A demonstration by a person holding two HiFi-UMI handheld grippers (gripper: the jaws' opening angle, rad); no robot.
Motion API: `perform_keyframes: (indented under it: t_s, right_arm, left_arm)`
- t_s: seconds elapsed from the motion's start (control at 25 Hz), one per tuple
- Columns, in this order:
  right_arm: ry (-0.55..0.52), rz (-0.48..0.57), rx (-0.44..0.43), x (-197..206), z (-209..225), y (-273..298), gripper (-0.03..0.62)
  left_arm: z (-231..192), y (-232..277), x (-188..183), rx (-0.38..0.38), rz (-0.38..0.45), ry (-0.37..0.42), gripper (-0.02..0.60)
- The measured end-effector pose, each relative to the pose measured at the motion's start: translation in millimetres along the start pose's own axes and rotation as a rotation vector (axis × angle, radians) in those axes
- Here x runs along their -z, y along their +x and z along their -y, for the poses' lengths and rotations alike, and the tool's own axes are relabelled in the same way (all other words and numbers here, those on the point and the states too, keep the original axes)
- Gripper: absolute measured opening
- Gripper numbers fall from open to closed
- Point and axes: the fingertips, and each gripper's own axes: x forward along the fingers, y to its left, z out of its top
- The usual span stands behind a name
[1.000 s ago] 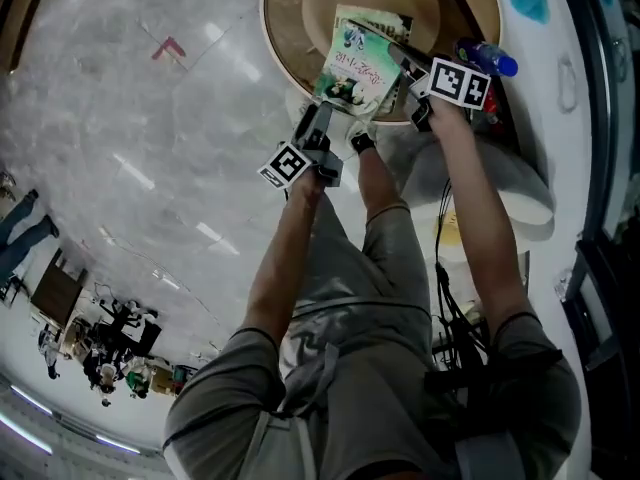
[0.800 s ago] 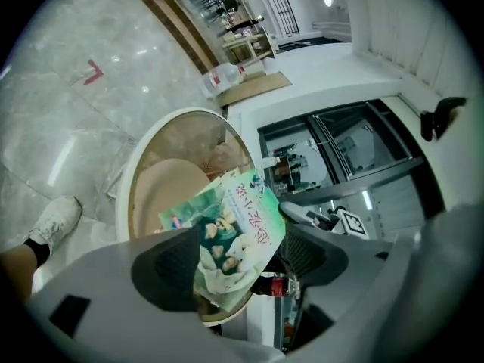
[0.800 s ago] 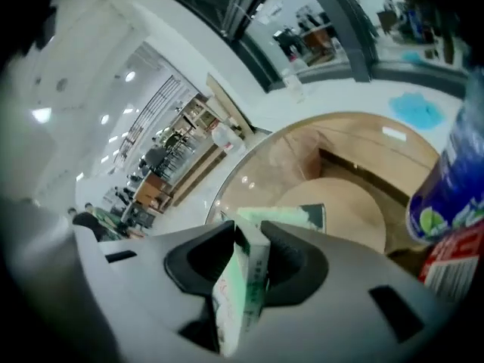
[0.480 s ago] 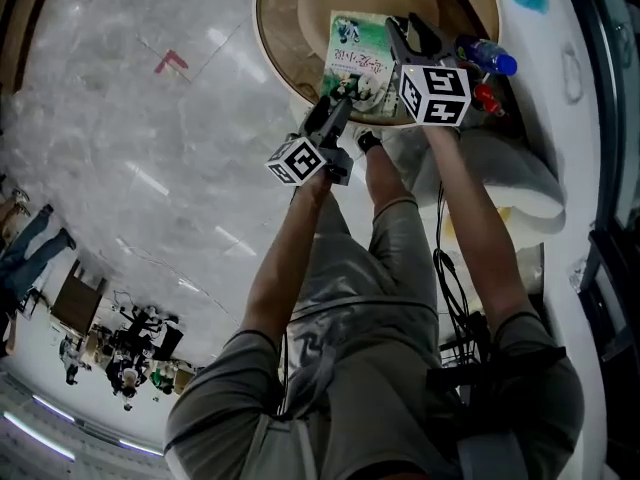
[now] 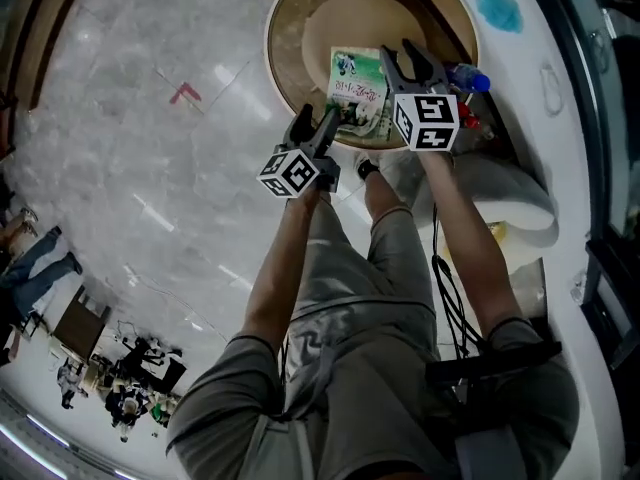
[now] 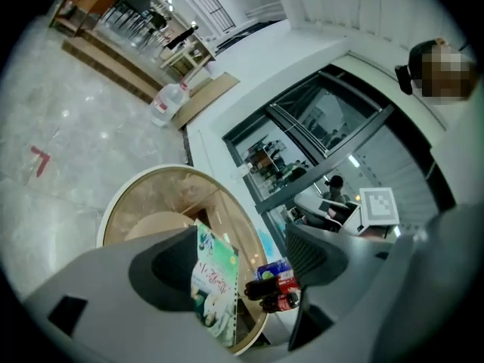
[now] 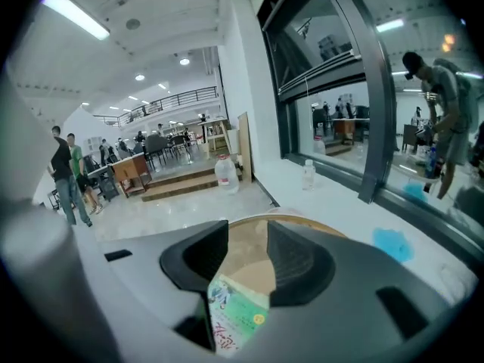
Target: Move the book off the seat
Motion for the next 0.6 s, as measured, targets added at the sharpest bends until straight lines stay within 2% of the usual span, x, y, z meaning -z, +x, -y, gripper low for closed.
perform_keyframes:
  t_s: [0.12, 0.32, 0.48, 0.6]
  right_arm:
    - [0.001, 0.042, 0.010, -37.9, -7.9, -33.3, 0.153]
    - [-0.024, 0.183, 0.048, -138.3, -7.3, -83.5, 0.153]
    - [-0.034, 0.279, 0.068, -215.3, -12.8, -163.1, 0.153]
    - [-0.015, 0.382, 0.105, -272.7, -8.5, -228.4, 0.153]
  left_arm:
    - [39.2, -6.8, -41.8, 0.021, 0.020, 0.123, 0.357]
    - [131.2, -5.3, -149.7, 0.105, 0.116, 0.395, 0.357]
    - [226.7, -46.6, -219.2, 0.135, 0.190, 0.591, 0.357]
    - [307.5, -83.9, -268.0, 0.181, 0.278, 0.708, 0.357]
